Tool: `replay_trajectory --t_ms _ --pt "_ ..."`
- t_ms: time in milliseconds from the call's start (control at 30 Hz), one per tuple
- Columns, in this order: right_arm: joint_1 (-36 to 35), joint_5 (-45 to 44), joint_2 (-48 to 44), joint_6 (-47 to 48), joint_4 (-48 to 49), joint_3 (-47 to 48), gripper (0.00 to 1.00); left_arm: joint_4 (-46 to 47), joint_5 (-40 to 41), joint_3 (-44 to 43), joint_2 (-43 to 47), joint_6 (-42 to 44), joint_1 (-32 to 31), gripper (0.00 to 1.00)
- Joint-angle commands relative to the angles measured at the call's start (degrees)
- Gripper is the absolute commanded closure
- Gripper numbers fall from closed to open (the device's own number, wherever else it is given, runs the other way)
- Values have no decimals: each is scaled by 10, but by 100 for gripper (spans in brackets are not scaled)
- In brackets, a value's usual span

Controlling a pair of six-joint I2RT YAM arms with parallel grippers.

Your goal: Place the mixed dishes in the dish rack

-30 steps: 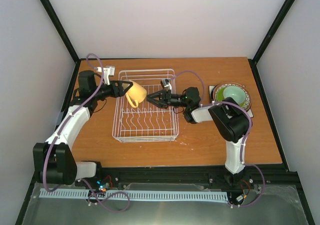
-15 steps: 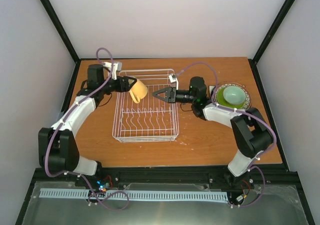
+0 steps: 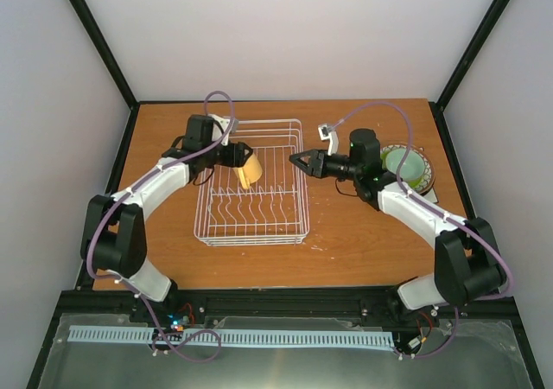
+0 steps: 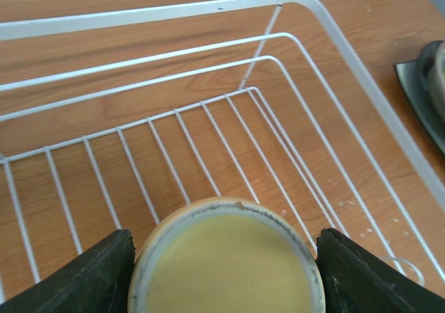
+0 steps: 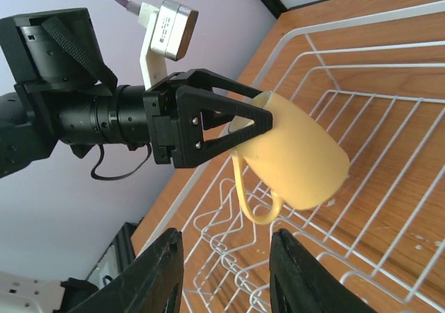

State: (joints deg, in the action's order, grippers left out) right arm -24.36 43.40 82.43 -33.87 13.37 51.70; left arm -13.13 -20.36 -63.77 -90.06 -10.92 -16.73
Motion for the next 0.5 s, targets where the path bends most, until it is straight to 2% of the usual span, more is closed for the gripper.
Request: replay_trajectory --t_ms 0,267,467 --pt "4 -45 -30 50 -49 -14 65 34 61 -40 -11 27 -12 99" --pt "4 -58 -40 63 -63 -17 66 64 123 -35 -43 41 -32 99" --pt "4 -62 -41 65 -63 -18 66 87 212 -7 -35 49 -43 100"
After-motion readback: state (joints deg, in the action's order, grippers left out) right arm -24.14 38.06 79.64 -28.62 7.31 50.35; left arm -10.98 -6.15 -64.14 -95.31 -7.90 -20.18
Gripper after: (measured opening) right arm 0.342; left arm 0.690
